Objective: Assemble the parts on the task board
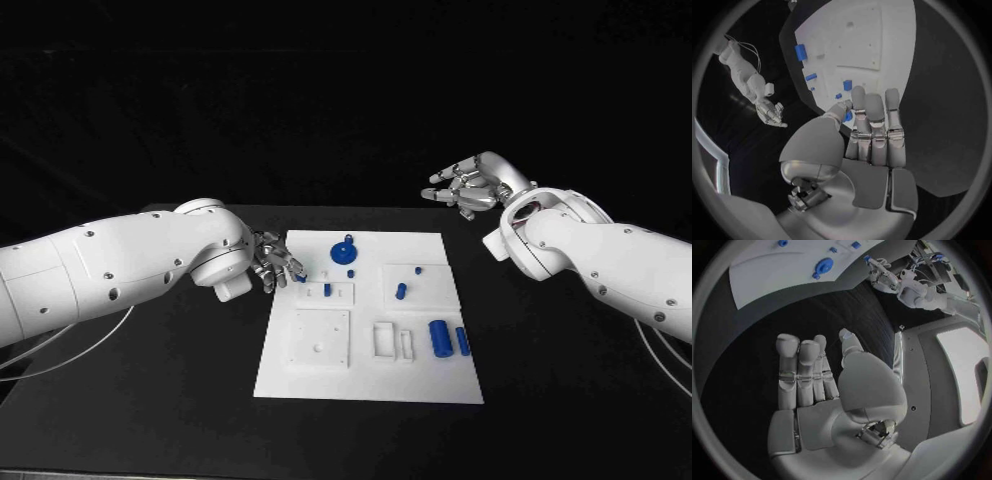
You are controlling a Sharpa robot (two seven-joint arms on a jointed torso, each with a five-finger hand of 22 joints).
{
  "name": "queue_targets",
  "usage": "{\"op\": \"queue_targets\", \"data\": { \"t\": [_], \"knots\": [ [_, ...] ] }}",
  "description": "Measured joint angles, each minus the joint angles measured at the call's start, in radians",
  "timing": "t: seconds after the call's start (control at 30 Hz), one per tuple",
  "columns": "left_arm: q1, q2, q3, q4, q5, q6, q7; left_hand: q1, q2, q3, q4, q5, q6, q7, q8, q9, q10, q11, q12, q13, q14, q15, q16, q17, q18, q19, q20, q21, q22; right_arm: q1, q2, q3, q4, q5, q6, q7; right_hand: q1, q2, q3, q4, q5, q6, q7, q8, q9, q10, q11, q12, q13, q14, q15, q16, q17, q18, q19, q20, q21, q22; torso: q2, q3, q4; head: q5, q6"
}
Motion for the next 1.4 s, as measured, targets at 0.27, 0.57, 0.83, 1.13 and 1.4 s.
{"op": "queue_targets", "data": {
  "t": [0.27,0.57,0.83,1.13,1.4],
  "knots": [
    [-0.029,0.009,-0.006,0.018,-0.044,-0.030,-0.004,-0.012,-0.001,0.012,-0.012,0.000,0.000,0.000,0.000,0.006,0.001,0.001,0.005,0.001,0.000,0.000,0.000,0.003,0.000,0.000,0.000,0.000,0.000,-0.002,-0.005,0.000,0.003,0.001,0.000,-0.001,0.000,0.000,0.000,0.006,0.000,-0.005,0.004,0.000,0.000,-0.002,0.001,0.000,0.000,0.000,0.000,0.000,0.000,0.000,0.000,0.000,0.000,0.000,-0.002,0.0001,0.0012,0.000,-0.005],
    [-0.040,0.032,-0.007,-0.001,-0.100,-0.058,-0.004,-0.016,-0.005,0.021,-0.021,0.000,0.000,0.000,0.000,0.014,0.005,-0.002,0.019,0.006,0.008,-0.003,0.012,0.008,0.000,0.000,0.000,0.004,0.000,-0.004,-0.007,0.000,0.005,0.001,0.000,-0.001,0.000,0.000,0.003,0.008,0.004,-0.004,0.004,0.000,0.000,-0.002,0.001,0.000,0.000,0.000,0.000,0.000,0.000,0.000,0.000,0.000,0.000,0.000,-0.001,0.0015,-0.0006,-0.003,-0.005],
    [-0.051,0.059,-0.006,-0.019,-0.131,-0.066,-0.005,-0.022,-0.009,0.023,-0.023,0.000,0.001,0.000,0.000,0.023,0.005,-0.002,0.036,0.011,0.009,-0.002,0.019,0.013,0.000,0.000,0.000,0.008,0.000,-0.005,-0.008,0.000,0.006,0.002,0.000,-0.001,0.000,0.000,0.003,0.008,0.004,-0.004,0.004,0.000,0.000,-0.002,0.001,0.000,0.000,0.000,0.000,0.000,0.000,0.000,0.000,0.000,0.000,0.000,0.000,0.0014,-0.0007,-0.008,-0.005],
    [-0.055,0.070,-0.006,-0.031,-0.152,-0.059,-0.008,-0.029,-0.007,0.036,-0.029,-0.004,0.001,0.000,0.005,0.028,0.005,-0.002,0.062,0.022,0.009,-0.002,0.046,0.018,0.000,0.004,-0.004,0.026,0.000,-0.006,-0.008,0.000,0.007,0.003,0.000,-0.001,0.000,0.000,0.003,0.008,0.004,-0.004,0.004,0.000,0.000,-0.002,0.002,0.000,0.000,0.000,0.000,0.000,0.000,0.000,0.000,0.000,0.000,0.000,0.000,0.0012,0.0000,-0.012,-0.006],
    [-0.056,0.071,-0.006,-0.031,-0.171,-0.037,-0.017,-0.029,-0.007,0.037,-0.029,-0.004,0.001,0.000,0.005,0.028,0.009,-0.006,0.082,0.032,0.010,-0.007,0.070,0.020,0.000,0.004,-0.004,0.043,0.000,-0.007,-0.009,0.000,0.007,0.004,0.000,0.000,0.000,0.000,0.003,0.008,0.004,-0.004,0.004,0.000,0.000,-0.002,0.002,0.000,0.000,0.000,0.000,0.000,0.000,0.000,0.000,0.000,0.000,0.000,-0.001,0.0004,0.0012,-0.013,-0.008]
  ]
}}
